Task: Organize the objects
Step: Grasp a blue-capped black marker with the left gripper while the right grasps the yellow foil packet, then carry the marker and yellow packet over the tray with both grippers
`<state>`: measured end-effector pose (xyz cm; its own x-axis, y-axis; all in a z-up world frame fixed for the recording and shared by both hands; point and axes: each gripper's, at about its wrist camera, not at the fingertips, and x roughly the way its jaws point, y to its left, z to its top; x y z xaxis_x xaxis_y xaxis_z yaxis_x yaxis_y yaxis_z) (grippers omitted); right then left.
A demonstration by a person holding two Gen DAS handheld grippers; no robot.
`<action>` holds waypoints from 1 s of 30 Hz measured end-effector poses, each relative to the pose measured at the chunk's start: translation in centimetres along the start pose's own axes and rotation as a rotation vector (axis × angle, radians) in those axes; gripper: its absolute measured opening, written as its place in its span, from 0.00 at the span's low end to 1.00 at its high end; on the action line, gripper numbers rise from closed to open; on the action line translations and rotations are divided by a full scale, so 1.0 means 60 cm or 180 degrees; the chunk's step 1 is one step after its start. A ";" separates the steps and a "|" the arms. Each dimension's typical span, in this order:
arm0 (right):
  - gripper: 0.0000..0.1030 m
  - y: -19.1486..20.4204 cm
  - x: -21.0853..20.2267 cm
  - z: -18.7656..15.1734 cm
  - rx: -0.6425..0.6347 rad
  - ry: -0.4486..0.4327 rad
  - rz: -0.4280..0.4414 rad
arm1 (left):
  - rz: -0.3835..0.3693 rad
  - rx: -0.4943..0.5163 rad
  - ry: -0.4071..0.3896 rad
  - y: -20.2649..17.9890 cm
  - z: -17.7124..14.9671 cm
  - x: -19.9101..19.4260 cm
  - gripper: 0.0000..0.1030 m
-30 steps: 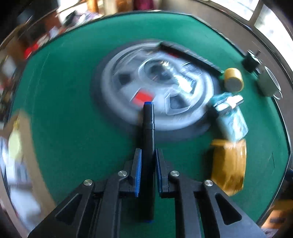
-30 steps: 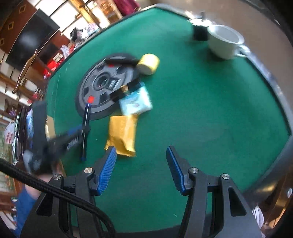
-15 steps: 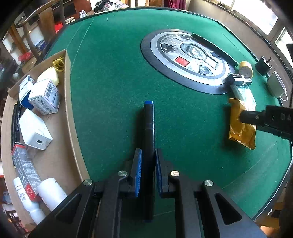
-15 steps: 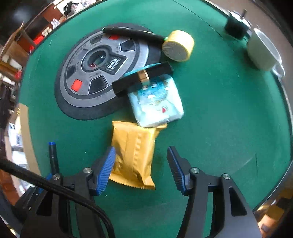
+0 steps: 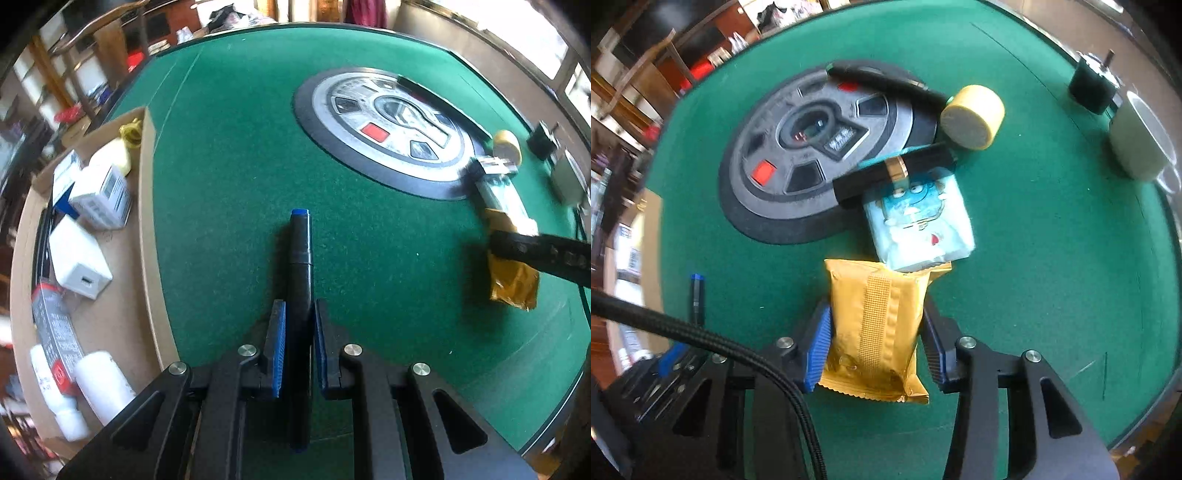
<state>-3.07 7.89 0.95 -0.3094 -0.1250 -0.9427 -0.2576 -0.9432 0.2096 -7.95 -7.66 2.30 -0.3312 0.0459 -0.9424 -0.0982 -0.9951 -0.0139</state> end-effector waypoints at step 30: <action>0.41 0.126 -0.057 -0.023 -0.0741 -0.0257 0.0386 | -0.0065 -0.0410 -0.0521 0.094 0.005 -0.130 0.12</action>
<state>-2.70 0.76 5.40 -0.3996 -0.2253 -0.8886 0.0003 -0.9694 0.2456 -6.21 -13.63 9.65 -0.4796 0.0694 -0.8748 0.0110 -0.9963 -0.0851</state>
